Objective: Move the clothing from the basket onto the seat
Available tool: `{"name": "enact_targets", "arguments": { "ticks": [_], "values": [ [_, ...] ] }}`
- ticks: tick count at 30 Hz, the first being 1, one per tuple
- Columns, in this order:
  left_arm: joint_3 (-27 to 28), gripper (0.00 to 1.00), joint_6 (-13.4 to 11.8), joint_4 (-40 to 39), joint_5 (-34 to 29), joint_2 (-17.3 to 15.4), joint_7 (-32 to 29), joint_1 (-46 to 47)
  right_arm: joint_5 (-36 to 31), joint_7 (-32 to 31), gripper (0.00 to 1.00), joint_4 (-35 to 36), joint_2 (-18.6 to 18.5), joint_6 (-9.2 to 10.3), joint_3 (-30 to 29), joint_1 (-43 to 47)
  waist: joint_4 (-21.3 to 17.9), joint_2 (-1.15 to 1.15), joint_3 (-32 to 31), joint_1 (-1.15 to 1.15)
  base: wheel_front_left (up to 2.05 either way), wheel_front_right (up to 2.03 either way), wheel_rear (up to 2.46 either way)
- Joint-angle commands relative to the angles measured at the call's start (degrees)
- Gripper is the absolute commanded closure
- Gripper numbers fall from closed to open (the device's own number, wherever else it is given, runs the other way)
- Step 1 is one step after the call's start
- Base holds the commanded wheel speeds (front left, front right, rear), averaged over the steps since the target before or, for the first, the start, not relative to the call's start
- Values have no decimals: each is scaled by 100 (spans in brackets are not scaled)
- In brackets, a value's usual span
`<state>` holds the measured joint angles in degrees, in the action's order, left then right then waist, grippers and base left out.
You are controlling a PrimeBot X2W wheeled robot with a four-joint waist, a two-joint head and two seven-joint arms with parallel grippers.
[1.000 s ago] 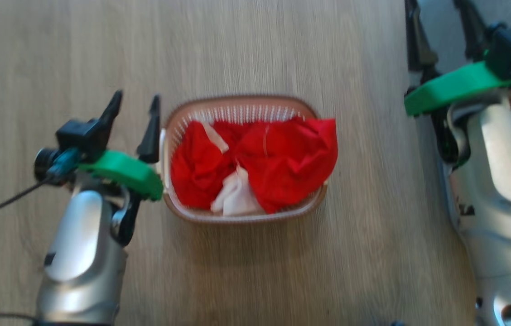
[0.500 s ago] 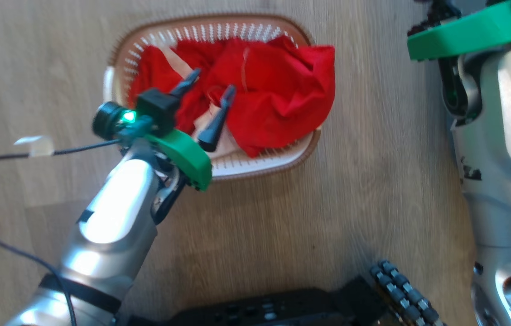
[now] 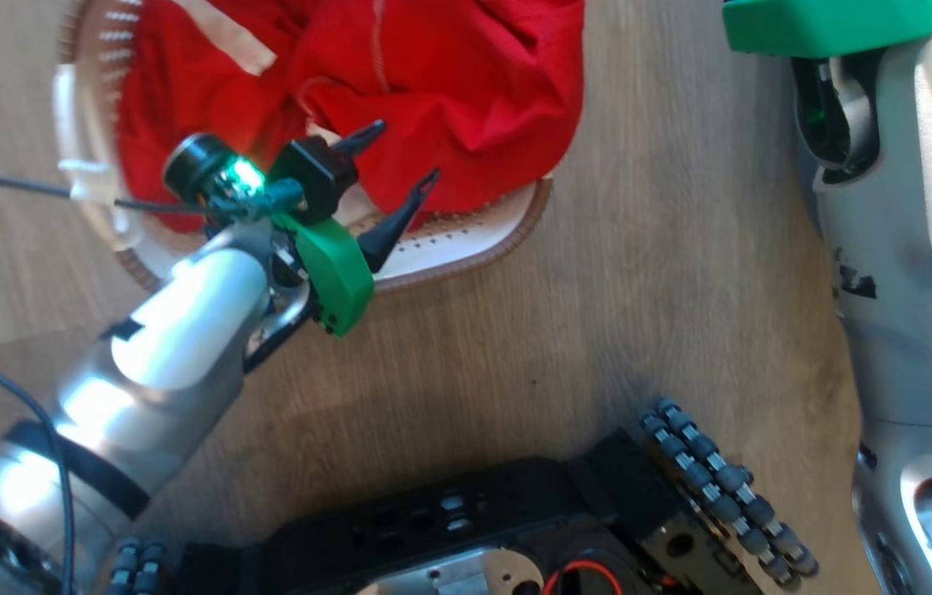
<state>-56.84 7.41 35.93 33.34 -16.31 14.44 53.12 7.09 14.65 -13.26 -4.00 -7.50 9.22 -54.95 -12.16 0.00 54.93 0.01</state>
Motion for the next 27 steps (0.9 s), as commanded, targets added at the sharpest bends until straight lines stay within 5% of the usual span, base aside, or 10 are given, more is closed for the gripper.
{"name": "enact_targets", "arguments": {
  "ticks": [1, 13, 27],
  "values": [
    [-59, 0, 7, -63, 55, -165, 56, 92, 93, 35, 0, 257, 110, 1, 79, 45, -200, 0, 229, -1, 0, 0, 0],
    [-785, 0, 7, 1053, -5, -4, 56, 801, 376, 35, 0, 449, 112, 1, 164, 210, -434, 0, 398, -1, 0, 0, 0],
    [-1234, 0, -125, 3348, 62, 991, -520, 1403, 455, 35, 0, 379, 112, 1, 196, 457, -464, 0, 384, -1, 0, 0, 0]
  ]
}}
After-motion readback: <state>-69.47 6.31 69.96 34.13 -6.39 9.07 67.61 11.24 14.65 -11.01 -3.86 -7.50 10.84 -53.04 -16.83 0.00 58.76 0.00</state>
